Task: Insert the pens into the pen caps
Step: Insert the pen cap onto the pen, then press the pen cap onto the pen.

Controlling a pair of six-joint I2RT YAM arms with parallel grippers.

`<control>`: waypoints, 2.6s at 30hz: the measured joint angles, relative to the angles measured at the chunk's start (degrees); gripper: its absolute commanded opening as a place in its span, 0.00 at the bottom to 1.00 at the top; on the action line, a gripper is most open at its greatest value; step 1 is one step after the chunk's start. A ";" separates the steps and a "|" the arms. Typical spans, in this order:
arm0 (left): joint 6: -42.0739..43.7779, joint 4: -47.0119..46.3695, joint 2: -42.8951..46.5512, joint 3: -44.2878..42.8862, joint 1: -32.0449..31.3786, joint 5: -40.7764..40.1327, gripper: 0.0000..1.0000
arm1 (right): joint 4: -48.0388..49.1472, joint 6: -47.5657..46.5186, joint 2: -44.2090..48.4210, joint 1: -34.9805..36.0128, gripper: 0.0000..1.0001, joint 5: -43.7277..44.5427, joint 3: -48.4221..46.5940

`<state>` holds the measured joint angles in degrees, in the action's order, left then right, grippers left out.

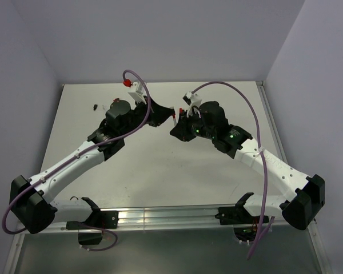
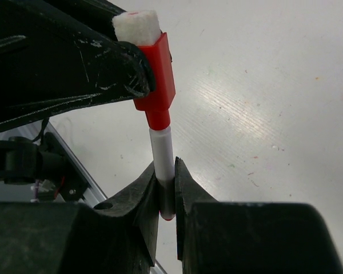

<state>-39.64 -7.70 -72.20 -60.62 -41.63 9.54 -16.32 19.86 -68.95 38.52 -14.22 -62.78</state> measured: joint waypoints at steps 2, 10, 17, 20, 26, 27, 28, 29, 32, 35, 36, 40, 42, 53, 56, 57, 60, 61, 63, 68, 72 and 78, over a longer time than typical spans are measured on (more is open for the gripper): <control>0.02 -0.04 0.31 0.31 0.00 0.00 0.00 | 0.00 -1.49 0.00 0.00 0.00 0.00 -0.02; 0.00 -0.94 0.68 0.74 -0.28 -1.92 0.00 | -2.43 -1.33 -1.53 0.00 0.00 0.00 -3.02; 0.04 -1.38 0.22 0.72 -1.95 -3.82 0.00 | -9.38 1.99 -2.62 0.00 0.00 -0.02 -6.69; 0.02 -1.31 -0.02 0.81 -2.62 -4.07 0.00 | -11.67 3.08 -2.62 0.00 0.00 -0.11 -7.23; 0.02 -0.42 0.28 0.50 -2.95 -4.09 0.00 | -12.20 2.75 -2.62 0.00 0.00 -0.70 -7.30; 0.04 -0.09 0.46 0.33 -2.95 -4.11 0.00 | -12.13 2.56 -2.62 0.00 0.00 -1.01 -7.30; 0.04 0.37 0.74 0.15 -2.97 -4.13 0.00 | -12.09 2.29 -2.62 0.00 0.00 -1.38 -7.30; 0.04 0.94 1.11 0.04 -2.99 -4.24 0.00 | -12.07 1.92 -2.62 0.00 0.00 -1.79 -7.28; 0.13 1.97 2.34 -0.26 -3.19 -5.16 0.00 | -10.49 0.61 -2.62 0.00 0.00 -3.48 -7.28; 0.85 3.08 4.39 -1.09 -3.21 -6.45 0.03 | -6.69 -1.09 -2.54 0.00 0.00 -5.77 -7.28; 1.05 3.17 4.76 -1.27 -3.21 -6.73 0.05 | -5.25 -1.60 -2.47 0.00 0.00 -6.49 -7.28; 2.08 3.67 7.17 -2.34 -3.61 -8.02 0.08 | -0.52 -3.21 -1.88 0.00 0.00 -9.35 -7.28; 2.58 3.74 7.74 -2.73 -3.87 -8.31 0.08 | 0.72 -3.63 -1.46 0.00 0.00 -10.34 -7.28; 3.63 11.87 9.38 -3.85 -5.66 -8.24 0.18 | 7.45 -5.40 -0.79 -0.87 0.00 -10.16 -7.65; 3.63 23.21 8.90 -3.56 -9.03 -2.01 0.18 | 17.16 -5.44 -0.76 -2.84 0.00 -6.10 -9.84; 3.69 26.73 7.69 -3.28 -10.21 -0.33 0.18 | 19.93 -5.70 -0.52 -2.80 0.00 -5.40 -10.91; 3.87 34.01 5.57 -2.08 -11.06 2.03 0.18 | 25.77 -6.49 0.44 -2.05 0.00 -4.39 -13.09; 3.87 35.93 5.46 -1.70 -11.04 2.43 0.18 | 26.93 -6.80 0.79 -1.81 0.00 -4.22 -13.31; 3.87 37.92 5.66 -1.62 -10.91 2.69 0.19 | 28.48 -7.41 1.36 -1.40 0.00 -3.98 -13.40; 3.85 39.69 6.97 -1.64 -10.91 0.76 0.31 | 28.50 -8.24 1.05 -1.01 0.00 -3.32 -13.40; 2.36 41.68 8.76 -1.77 -10.27 -5.92 0.37 | 27.45 -8.70 1.03 -0.81 0.00 -2.73 -13.40; 1.07 43.10 13.31 -3.19 0.04 -11.72 0.48 | 24.57 -8.04 2.82 0.13 0.00 -2.60 -10.47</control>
<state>-38.57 35.40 -58.89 -63.81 -41.58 -2.17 8.25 11.81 -66.13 38.65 -16.82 -73.25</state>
